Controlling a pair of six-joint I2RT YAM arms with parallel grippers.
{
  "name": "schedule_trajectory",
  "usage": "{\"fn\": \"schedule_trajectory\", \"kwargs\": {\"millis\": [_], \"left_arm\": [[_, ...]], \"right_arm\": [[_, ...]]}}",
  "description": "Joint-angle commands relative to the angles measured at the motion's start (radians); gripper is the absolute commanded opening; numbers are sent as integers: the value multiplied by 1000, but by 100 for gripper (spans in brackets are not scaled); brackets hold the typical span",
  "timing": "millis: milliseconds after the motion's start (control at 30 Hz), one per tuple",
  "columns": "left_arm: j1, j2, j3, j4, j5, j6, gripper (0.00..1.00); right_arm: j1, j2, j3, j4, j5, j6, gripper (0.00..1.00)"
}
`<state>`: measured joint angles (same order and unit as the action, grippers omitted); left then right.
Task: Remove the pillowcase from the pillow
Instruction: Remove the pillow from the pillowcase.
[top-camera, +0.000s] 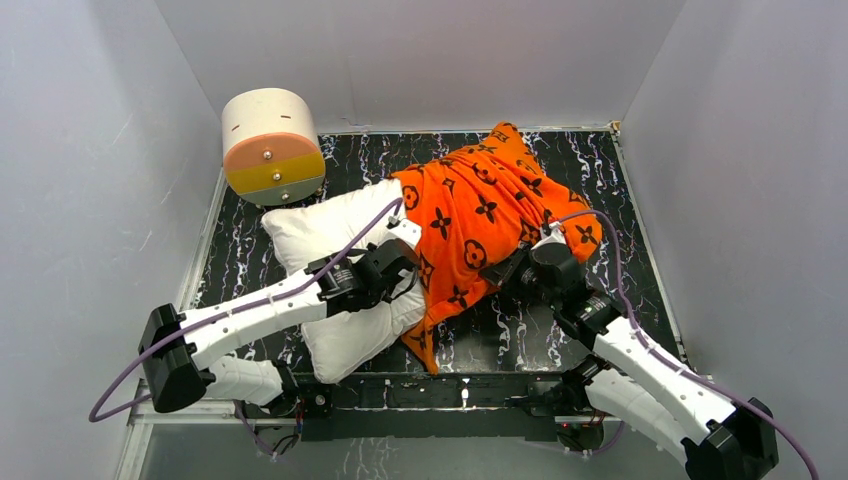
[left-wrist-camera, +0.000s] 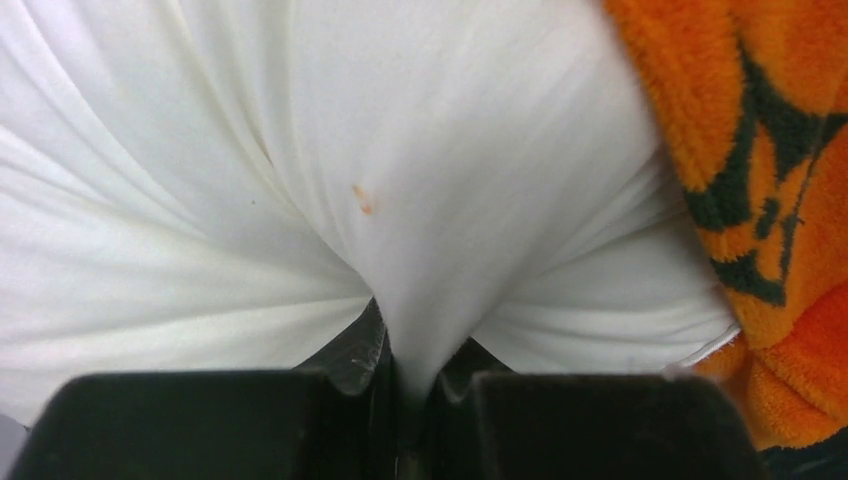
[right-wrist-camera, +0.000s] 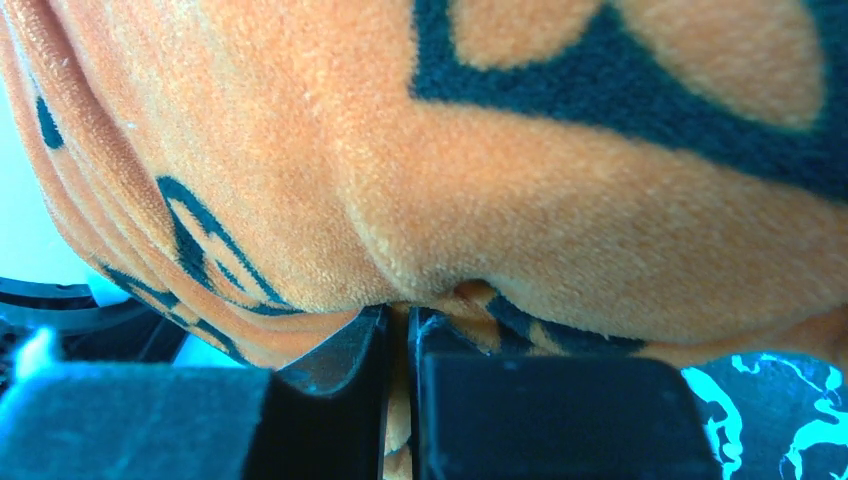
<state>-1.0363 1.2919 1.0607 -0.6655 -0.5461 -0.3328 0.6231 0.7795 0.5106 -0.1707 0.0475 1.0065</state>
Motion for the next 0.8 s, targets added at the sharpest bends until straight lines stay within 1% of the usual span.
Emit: {"fn": "schedule_trajectory", "kwargs": {"millis": [0, 133, 200, 300, 433, 500, 567, 633, 667, 767], "left_arm": [[16, -57, -55, -111, -42, -36, 0], [21, -97, -64, -160, -115, -75, 0], [35, -106, -70, -184, -141, -91, 0], [93, -132, -73, -199, -155, -101, 0], [202, -174, -78, -165, -91, -49, 0], [227, -187, -82, -143, -54, -16, 0], [229, -194, -90, -106, -2, 17, 0], [230, -193, -89, -79, 53, 29, 0], [230, -192, -88, -70, 80, 29, 0], [230, -190, -84, -29, 114, 30, 0]], "right_arm": [[-3, -45, 80, -38, 87, 16, 12], [-2, -134, 100, -268, 363, 96, 5], [-2, -191, 103, -339, 493, 99, 1], [-3, -248, 150, -451, 653, 85, 0], [-3, -214, 212, -612, 750, 99, 0], [-3, -172, 249, -643, 711, 79, 3], [-2, -143, 270, -574, 576, -4, 11], [-3, -134, 269, -458, 402, -69, 22], [-2, -134, 258, -397, 318, -72, 29], [-2, -150, 207, -172, 92, 14, 54]]}}
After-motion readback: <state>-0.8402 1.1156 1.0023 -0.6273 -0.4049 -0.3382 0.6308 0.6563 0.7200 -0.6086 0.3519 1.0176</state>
